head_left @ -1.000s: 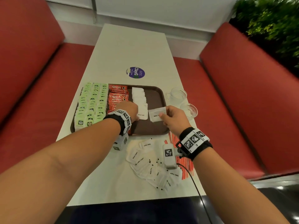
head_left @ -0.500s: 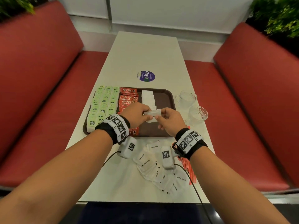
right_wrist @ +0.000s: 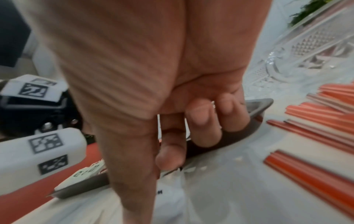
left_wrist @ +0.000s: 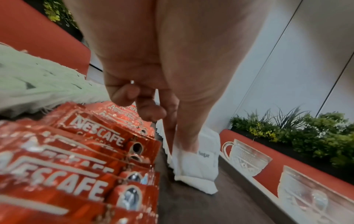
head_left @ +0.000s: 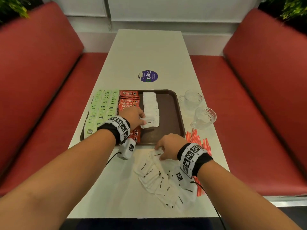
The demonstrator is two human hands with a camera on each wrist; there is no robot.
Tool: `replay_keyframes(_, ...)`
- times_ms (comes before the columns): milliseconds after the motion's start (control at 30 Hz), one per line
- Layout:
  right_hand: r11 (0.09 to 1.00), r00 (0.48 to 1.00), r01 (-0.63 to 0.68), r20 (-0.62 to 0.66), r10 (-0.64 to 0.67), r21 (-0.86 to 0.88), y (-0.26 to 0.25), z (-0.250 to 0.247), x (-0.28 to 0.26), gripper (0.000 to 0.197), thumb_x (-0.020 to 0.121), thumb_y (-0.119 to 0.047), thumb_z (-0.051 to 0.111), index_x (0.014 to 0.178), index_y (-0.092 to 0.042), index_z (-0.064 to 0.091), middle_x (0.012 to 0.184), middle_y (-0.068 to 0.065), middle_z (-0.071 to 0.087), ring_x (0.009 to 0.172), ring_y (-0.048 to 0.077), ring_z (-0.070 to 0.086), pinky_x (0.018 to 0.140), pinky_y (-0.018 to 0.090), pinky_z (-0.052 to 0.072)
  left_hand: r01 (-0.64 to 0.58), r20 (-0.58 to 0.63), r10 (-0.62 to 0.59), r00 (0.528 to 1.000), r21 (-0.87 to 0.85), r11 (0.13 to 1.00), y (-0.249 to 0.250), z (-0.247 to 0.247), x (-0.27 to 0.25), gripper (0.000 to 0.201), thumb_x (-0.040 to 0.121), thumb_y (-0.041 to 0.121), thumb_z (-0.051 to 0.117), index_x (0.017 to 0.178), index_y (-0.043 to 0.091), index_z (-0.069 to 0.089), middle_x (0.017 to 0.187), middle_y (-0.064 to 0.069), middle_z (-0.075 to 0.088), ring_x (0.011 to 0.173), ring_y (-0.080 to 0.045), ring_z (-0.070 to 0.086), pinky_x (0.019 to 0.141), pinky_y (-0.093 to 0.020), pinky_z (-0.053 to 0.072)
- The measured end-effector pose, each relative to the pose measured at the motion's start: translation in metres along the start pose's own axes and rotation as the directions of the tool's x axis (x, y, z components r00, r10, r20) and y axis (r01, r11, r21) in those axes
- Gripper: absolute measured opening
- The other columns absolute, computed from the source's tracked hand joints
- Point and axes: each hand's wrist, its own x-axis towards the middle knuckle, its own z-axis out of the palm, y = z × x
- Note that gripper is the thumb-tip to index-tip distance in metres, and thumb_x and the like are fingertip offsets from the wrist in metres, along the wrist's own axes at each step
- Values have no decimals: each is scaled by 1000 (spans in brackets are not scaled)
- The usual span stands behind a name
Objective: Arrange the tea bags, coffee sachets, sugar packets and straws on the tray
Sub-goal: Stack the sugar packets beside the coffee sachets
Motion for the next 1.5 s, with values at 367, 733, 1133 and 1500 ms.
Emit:
replay_keyframes(367,998,999,-3,48,5,-55,-2,-2,8,17,83,-32,75,90,-25,61,90,-3,63,84,21,61,72,31,50,22,130,-56,990,246,969,20,3,34,40,78,43,80,105,13,73,108,0,69,98,-20,64,81,-29,53)
replay_keyframes(733,953,975,66,-222,2,296,19,-16,-1,18,82,-24,77,80,-20,59,82,-8,54,72,7,49,67,26,40,3,20,-7,1000,201,980,30,-14,29,39,91,50,62,105,13,65,102,-4,67,95,-22,63,83,-36,53)
replay_keyframes(1133,806,910,110,-385,154,582,21,-32,22,21,100,-37,55,110,-22,66,80,-4,71,68,13,70,70,37,59,-257,-16,264,964,-289,922,20,-12,-31,30,85,51,69,97,24,72,75,11,64,69,-3,57,64,-23,46)
replay_keyframes(1500,812,806,170,-553,211,558,20,-33,34,6,91,-31,69,89,-25,68,72,-6,66,67,12,60,64,30,51,-296,-198,240,950,-341,892,19,-15,-21,8,86,33,74,93,29,70,68,26,59,59,2,49,55,-11,34)
